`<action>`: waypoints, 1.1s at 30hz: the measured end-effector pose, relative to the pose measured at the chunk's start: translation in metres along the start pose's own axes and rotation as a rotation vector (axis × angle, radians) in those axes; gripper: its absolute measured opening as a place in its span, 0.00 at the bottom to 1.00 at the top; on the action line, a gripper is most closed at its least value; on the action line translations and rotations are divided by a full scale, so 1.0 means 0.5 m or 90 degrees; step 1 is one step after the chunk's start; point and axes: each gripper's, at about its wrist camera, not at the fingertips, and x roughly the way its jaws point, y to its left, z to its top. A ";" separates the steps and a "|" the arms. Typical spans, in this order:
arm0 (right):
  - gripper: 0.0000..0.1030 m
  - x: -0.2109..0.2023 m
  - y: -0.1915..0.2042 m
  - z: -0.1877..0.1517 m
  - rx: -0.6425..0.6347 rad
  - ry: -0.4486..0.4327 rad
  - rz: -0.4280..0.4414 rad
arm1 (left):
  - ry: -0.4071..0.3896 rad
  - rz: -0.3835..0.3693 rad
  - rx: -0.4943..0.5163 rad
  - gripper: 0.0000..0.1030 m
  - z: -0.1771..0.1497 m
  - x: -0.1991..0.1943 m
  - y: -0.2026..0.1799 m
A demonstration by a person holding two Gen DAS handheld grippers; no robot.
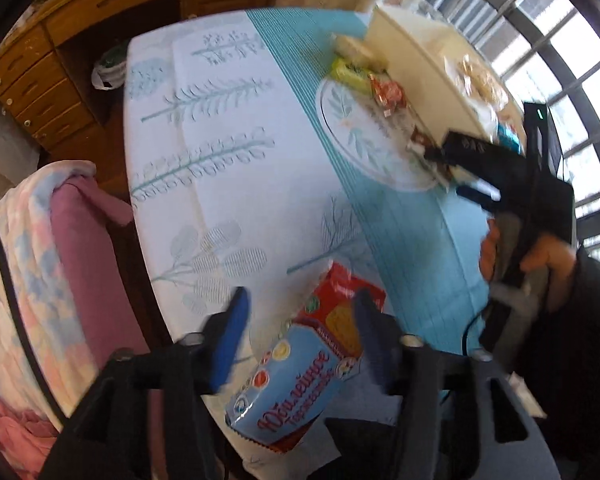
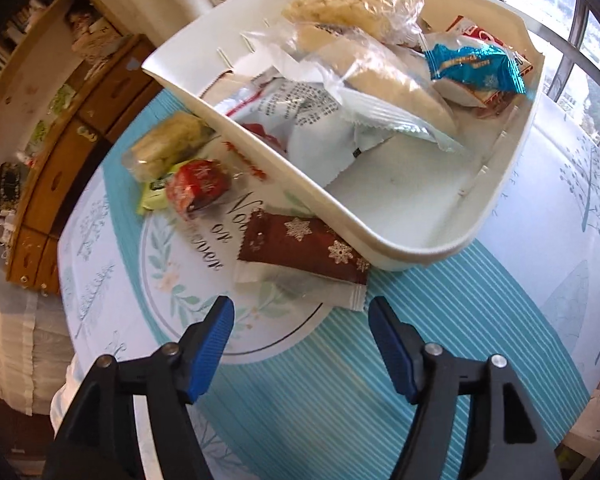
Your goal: Organize snacks
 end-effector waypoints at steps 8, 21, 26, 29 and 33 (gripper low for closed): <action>0.78 0.031 0.016 -0.006 -0.014 -0.042 -0.053 | 0.086 -0.010 0.057 0.78 -0.034 0.060 -0.022; 0.86 0.058 0.068 -0.001 -0.025 -0.042 -0.172 | 0.198 0.049 0.082 0.87 -0.058 0.156 -0.057; 0.84 0.060 0.076 0.005 -0.005 -0.044 -0.180 | 0.226 0.070 0.079 0.87 -0.063 0.191 -0.068; 0.77 0.056 0.069 0.012 0.006 -0.049 -0.183 | 0.240 0.086 0.071 0.85 -0.065 0.208 -0.063; 0.73 0.054 0.066 0.023 0.016 -0.053 -0.166 | 0.235 0.100 0.065 0.73 -0.065 0.216 -0.069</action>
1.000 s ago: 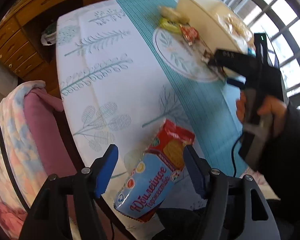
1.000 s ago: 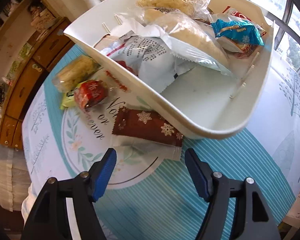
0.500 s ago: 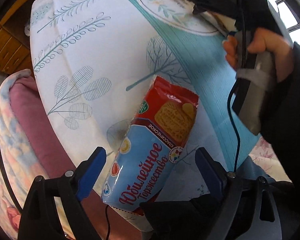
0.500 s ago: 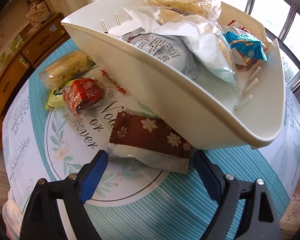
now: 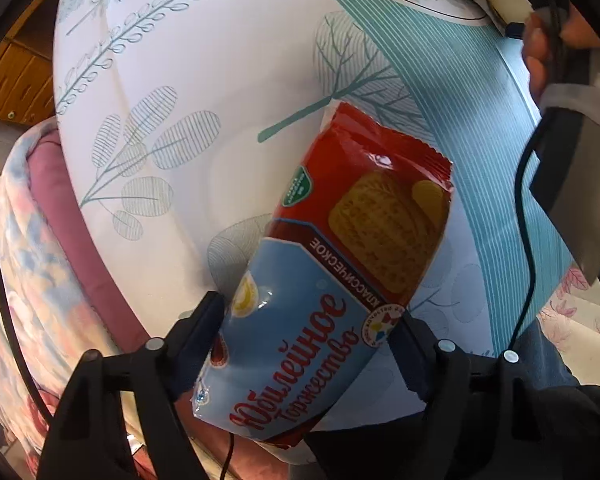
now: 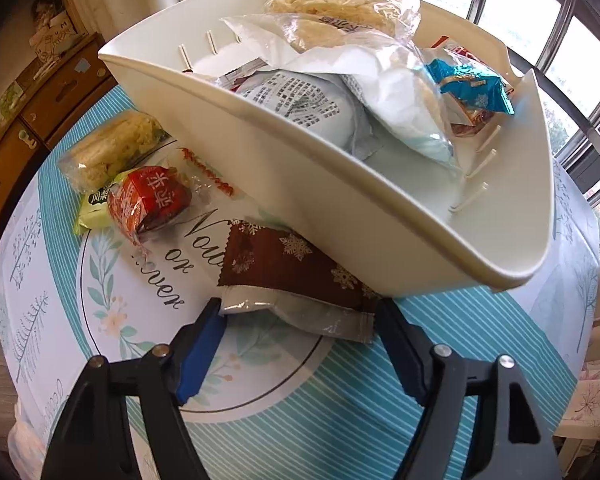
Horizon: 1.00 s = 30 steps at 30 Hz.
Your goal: Organize snacks
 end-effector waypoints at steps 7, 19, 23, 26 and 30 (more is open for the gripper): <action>0.63 -0.013 -0.027 0.003 0.000 -0.004 0.020 | -0.017 0.004 -0.003 0.62 -0.003 -0.010 0.017; 0.42 -0.041 -0.025 -0.003 -0.054 -0.022 0.049 | -0.032 -0.023 -0.046 0.58 -0.023 -0.011 0.066; 0.35 -0.033 -0.031 -0.002 -0.068 -0.021 0.048 | -0.038 -0.038 -0.066 0.58 -0.036 -0.013 0.085; 0.32 -0.034 -0.033 -0.011 -0.073 -0.019 0.052 | -0.044 -0.043 -0.075 0.58 -0.042 -0.011 0.098; 0.15 -0.038 -0.043 -0.016 -0.094 -0.008 0.057 | -0.053 -0.049 -0.089 0.57 -0.045 -0.023 0.101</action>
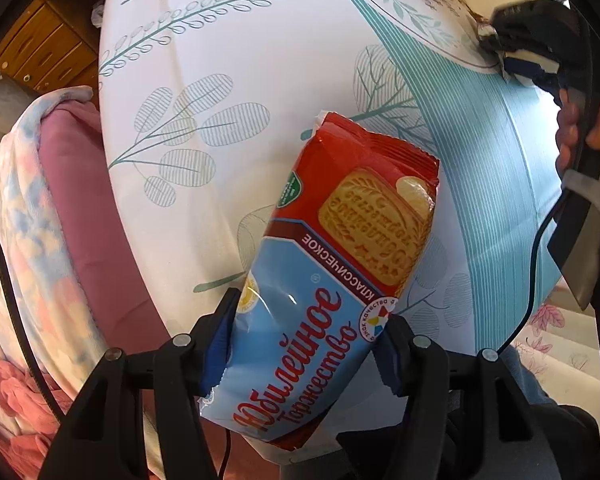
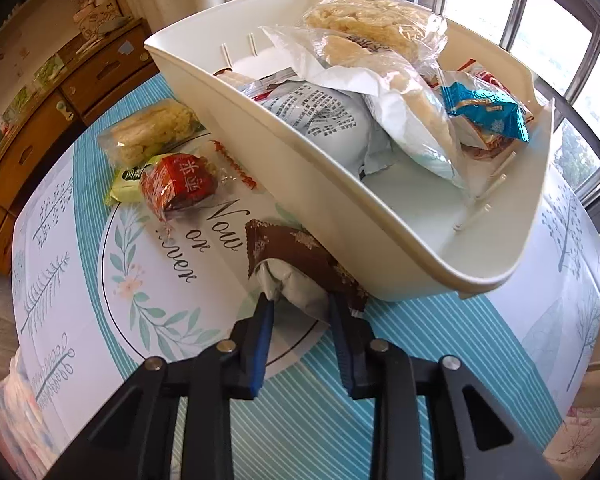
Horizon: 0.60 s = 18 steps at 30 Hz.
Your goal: Organize snacks
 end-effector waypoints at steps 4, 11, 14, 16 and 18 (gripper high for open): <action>0.14 -0.001 -0.009 -0.001 -0.013 0.014 0.019 | -0.013 -0.006 -0.016 0.57 0.000 -0.021 0.008; 0.09 -0.004 -0.020 0.005 -0.020 0.035 0.051 | -0.042 -0.012 -0.044 0.57 -0.009 -0.069 0.009; 0.08 -0.005 -0.025 0.004 -0.018 0.043 0.065 | -0.054 -0.016 -0.061 0.56 -0.012 -0.091 0.017; 0.07 -0.008 -0.028 0.001 -0.023 0.045 0.071 | -0.061 -0.018 -0.071 0.56 -0.011 -0.098 0.020; 0.07 -0.010 -0.026 -0.003 -0.026 0.052 0.083 | -0.067 -0.019 -0.079 0.56 -0.012 -0.106 0.025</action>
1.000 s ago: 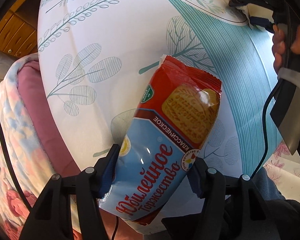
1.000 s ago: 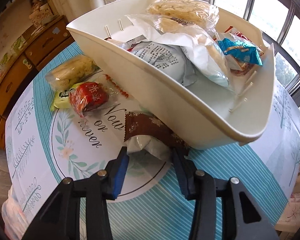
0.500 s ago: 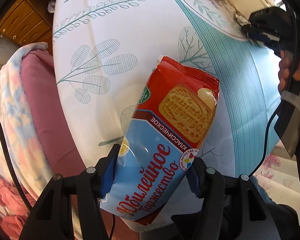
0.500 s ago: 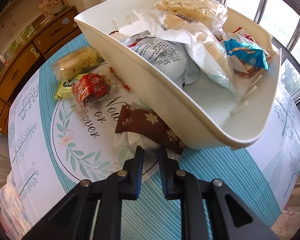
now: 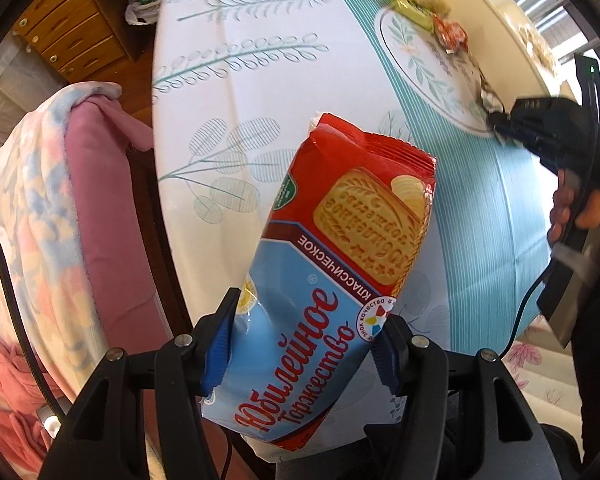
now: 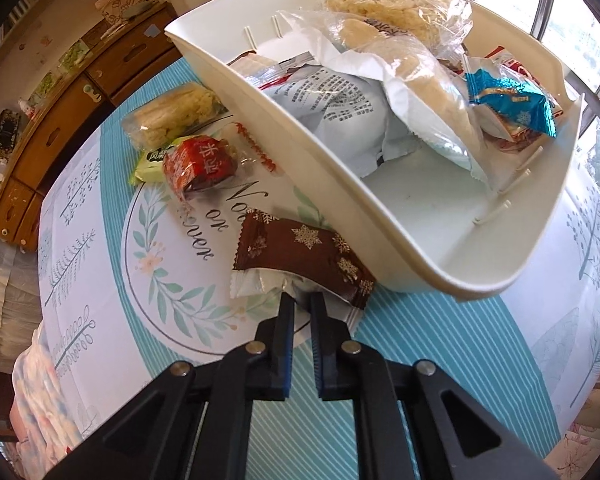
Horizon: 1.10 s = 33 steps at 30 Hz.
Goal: Organize snacks
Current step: 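Lift the chocolate bar with the right gripper while the left carries the biscuit pack toward the tray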
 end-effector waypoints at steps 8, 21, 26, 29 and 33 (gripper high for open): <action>0.05 -0.009 0.034 -0.033 -0.026 0.025 0.065 | -0.029 -0.007 -0.028 0.56 -0.012 -0.034 0.016; 0.02 -0.072 0.072 -0.065 -0.099 0.016 0.191 | -0.158 -0.070 -0.045 0.55 -0.036 -0.132 -0.004; 0.02 -0.115 0.066 -0.061 -0.137 0.010 0.234 | -0.207 -0.093 -0.051 0.55 -0.035 -0.168 -0.035; 0.02 -0.148 0.061 -0.052 -0.165 -0.002 0.260 | -0.238 -0.104 -0.060 0.54 -0.031 -0.189 -0.057; 0.02 -0.196 0.051 -0.034 -0.210 -0.028 0.296 | -0.268 -0.112 -0.077 0.54 -0.020 -0.213 -0.084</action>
